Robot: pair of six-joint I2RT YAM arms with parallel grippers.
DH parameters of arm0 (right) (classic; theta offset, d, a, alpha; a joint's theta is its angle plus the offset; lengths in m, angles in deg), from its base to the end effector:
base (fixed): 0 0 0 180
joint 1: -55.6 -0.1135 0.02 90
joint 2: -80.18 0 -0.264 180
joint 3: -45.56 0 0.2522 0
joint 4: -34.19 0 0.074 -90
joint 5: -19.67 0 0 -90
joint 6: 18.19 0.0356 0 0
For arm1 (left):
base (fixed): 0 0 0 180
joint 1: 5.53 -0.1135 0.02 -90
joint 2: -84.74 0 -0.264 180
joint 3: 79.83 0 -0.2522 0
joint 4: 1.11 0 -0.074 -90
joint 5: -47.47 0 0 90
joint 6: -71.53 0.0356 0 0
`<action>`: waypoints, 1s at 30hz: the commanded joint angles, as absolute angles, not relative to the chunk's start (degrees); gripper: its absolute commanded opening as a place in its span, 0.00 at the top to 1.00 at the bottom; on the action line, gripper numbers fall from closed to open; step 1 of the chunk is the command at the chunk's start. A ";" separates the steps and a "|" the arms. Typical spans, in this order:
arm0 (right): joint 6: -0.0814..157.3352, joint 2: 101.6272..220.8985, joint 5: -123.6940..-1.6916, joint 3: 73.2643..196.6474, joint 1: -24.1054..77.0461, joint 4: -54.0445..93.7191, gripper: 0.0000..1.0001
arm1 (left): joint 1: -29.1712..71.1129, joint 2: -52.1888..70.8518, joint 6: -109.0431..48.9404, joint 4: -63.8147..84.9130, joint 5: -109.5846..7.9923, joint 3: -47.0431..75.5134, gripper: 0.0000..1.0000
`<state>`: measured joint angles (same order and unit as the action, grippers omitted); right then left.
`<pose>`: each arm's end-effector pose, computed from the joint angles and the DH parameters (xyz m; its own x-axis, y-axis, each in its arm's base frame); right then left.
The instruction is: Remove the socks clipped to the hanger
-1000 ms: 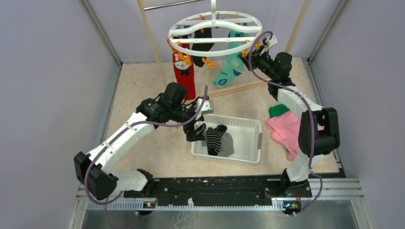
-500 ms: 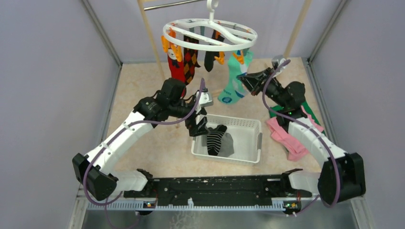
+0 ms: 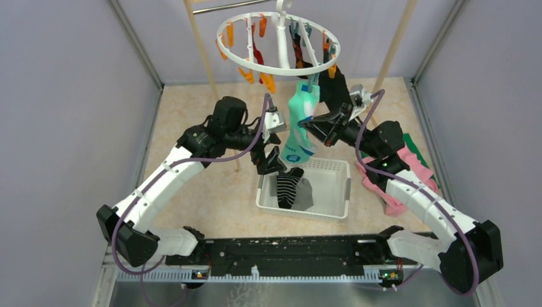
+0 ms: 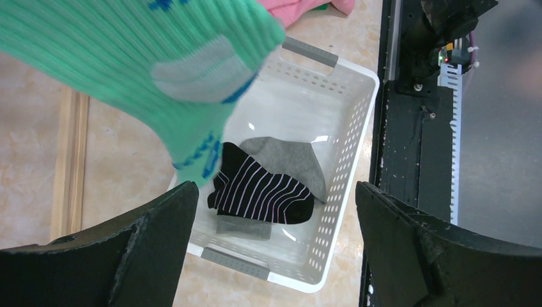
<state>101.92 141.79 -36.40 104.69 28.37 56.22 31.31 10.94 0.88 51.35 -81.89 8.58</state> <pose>0.2079 0.1293 0.3695 -0.1677 0.3818 -0.9089 -0.8823 0.3532 0.3112 0.2025 -0.1799 0.3863 -0.1376 0.4232 -0.8955 0.9821 0.1758 -0.0679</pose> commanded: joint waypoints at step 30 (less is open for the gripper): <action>101.64 142.98 -47.86 122.30 25.75 36.97 0.52 | 29.81 8.05 -4.33 41.21 -89.06 6.78 1.00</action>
<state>109.22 142.51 -37.17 113.14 26.41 46.28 29.82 5.82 -4.87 44.49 -88.25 6.33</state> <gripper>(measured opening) 0.467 0.014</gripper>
